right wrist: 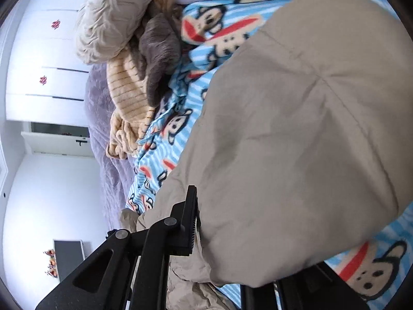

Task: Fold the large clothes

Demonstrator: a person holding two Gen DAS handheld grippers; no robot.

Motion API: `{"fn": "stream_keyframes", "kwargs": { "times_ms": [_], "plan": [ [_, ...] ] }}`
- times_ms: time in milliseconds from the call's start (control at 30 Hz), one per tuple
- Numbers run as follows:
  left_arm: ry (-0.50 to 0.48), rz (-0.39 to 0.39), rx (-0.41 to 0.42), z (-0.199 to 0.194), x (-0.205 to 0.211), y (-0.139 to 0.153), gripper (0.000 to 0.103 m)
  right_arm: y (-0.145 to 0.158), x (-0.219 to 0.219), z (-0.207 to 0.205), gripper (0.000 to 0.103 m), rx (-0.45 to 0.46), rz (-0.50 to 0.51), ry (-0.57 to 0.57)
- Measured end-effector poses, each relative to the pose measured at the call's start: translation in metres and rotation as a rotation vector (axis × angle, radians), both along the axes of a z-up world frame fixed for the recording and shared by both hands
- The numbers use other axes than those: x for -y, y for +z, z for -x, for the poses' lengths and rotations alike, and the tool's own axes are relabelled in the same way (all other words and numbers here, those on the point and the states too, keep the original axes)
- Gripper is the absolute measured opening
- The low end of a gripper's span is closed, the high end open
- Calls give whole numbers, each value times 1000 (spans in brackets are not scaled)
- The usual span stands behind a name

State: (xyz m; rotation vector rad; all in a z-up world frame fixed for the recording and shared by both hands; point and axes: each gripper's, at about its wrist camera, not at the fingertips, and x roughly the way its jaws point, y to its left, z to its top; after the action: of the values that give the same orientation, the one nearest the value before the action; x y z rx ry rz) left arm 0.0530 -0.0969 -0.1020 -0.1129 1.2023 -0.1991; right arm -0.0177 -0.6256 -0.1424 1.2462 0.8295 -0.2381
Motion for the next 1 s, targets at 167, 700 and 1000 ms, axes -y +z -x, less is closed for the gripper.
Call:
{"fn": "stream_keyframes", "kwargs": {
  "times_ms": [167,700,1000],
  "plan": [
    [-34,-28,53,-4,-29,4,103,42,-56,-33,12,69,117,120],
    [159,-185,93,-32,-182,-6,103,74,-384,-128,12,87,554,791],
    [162,-171,41,-40,-172,-38,103,-24,-401,-134,15,-119,472,823]
  ]
}}
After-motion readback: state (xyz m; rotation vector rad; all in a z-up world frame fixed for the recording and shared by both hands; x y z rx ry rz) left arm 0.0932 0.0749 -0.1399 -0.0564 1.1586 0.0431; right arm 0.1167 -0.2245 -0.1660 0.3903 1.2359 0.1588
